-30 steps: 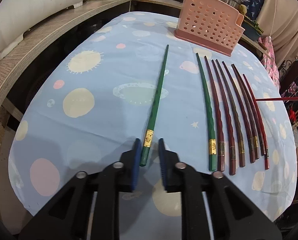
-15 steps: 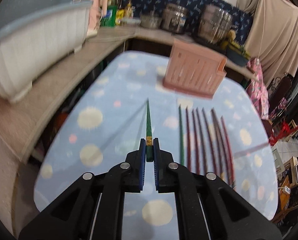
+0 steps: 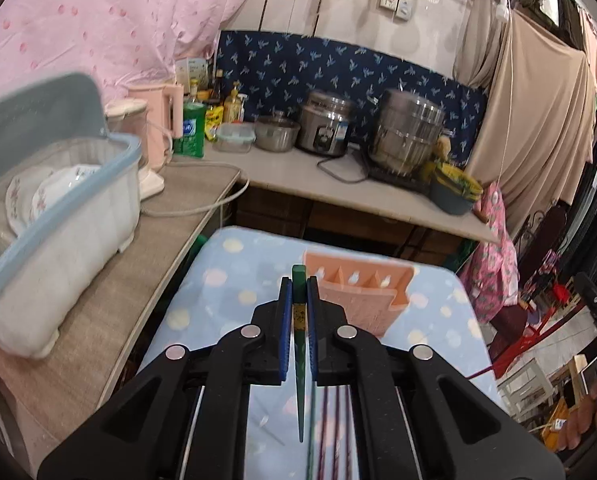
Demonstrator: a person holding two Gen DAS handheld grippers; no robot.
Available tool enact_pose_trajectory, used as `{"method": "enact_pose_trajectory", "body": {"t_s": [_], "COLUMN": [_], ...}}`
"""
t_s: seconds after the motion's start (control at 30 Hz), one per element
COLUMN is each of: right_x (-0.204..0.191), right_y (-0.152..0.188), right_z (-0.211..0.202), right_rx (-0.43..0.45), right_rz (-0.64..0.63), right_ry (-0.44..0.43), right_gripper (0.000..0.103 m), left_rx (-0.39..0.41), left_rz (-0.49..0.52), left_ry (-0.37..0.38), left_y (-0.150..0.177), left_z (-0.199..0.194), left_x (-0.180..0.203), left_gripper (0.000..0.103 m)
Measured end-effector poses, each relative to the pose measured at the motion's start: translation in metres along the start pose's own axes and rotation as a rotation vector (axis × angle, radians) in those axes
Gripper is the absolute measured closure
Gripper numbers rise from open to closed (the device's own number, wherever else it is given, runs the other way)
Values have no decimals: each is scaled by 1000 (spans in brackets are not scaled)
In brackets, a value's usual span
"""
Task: Organize utensils
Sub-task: 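Lift both held chopsticks and carry them toward the pink caddy, then lower both chopsticks into the pink caddy and open both grippers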
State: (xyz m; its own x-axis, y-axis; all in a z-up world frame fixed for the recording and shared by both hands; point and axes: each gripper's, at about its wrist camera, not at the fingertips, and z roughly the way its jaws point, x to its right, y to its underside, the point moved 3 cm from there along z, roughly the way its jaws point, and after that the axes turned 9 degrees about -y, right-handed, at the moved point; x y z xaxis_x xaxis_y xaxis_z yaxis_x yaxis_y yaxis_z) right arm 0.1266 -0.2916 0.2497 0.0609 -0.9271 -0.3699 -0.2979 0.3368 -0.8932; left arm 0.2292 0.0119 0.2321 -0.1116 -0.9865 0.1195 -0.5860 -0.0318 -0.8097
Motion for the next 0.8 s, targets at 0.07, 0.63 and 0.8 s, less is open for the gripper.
{"method": "enact_pose_trajectory", "body": {"t_s": [0.07,0.63,0.8], "right_x": [-9,-38,-22], "right_y": [-19,-92,-56], "right_z": [14,161,195], "right_rx": [21,57,-16], "right_rz": [-19,-10,14], "right_ry": [-17,-135,-115], "right_gripper": [96,96,96], "left_rx": [40,141,83], "left_rz": [-9,-41,-45], "left_ry": [0,-17,-27], "left_y": [-27,-117,-93], "left_z": [0,80,112], "left_x": [8,51,45], "left_gripper": [96,96,96]}}
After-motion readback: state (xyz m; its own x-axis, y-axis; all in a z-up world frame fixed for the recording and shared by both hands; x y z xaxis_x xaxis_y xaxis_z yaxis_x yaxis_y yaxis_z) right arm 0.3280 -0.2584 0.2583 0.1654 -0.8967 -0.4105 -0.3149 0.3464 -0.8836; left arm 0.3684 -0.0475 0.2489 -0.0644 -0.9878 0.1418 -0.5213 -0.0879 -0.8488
